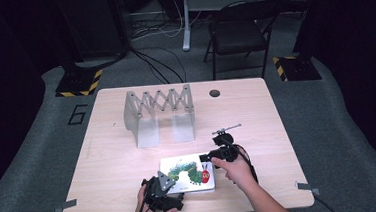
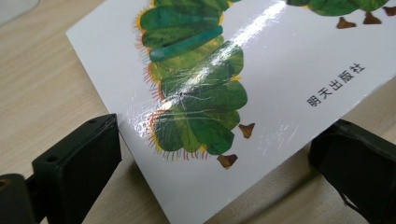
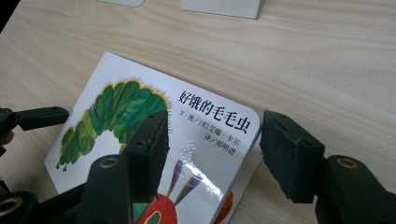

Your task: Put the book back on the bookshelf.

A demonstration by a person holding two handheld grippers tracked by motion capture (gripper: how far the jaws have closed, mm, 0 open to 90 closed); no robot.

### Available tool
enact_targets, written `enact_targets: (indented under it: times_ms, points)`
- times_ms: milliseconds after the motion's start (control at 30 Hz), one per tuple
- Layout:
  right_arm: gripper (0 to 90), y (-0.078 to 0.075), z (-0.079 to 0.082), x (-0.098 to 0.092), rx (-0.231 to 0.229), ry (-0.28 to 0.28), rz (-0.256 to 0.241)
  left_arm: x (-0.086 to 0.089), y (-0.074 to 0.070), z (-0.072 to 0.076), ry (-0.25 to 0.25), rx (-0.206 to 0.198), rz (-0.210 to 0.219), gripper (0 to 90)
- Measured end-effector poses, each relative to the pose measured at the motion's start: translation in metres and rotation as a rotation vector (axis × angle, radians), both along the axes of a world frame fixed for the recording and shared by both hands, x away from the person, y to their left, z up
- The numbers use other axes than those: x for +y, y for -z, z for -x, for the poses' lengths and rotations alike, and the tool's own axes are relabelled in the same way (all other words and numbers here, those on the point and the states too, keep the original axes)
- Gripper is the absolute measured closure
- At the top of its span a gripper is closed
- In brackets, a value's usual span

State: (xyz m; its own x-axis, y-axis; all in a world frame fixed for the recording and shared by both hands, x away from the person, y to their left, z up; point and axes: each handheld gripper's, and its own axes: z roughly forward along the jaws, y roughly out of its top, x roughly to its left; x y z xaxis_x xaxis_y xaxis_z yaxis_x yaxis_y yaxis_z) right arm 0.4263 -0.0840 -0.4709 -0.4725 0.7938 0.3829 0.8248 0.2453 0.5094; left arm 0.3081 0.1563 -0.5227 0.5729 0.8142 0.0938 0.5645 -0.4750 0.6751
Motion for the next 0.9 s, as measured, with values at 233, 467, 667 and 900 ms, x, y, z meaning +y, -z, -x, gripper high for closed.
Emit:
enact_targets:
  times_ms: [233, 467, 667, 900]
  points:
    - [42.0, 0.0012, -0.0010, 0.0002, 0.003, 0.004, -0.003, -0.0005, -0.0002, 0.0019, 0.013, -0.025, -0.007, 4.9]
    - [42.0, 0.0006, -0.0004, 0.0008, 0.004, 0.007, 0.002, -0.0023, -0.0005, 0.0054, 0.023, -0.060, -0.032, 6.6]
    - [41.9, 0.0013, -0.0006, 0.0012, -0.005, 0.006, 0.012, -0.0031, -0.0007, 0.0081, 0.037, -0.072, -0.042, 7.9]
    - [41.9, 0.0016, -0.0008, 0.0020, 0.000, 0.009, 0.013, -0.0043, -0.0003, 0.0092, 0.023, -0.085, -0.046, 8.5]
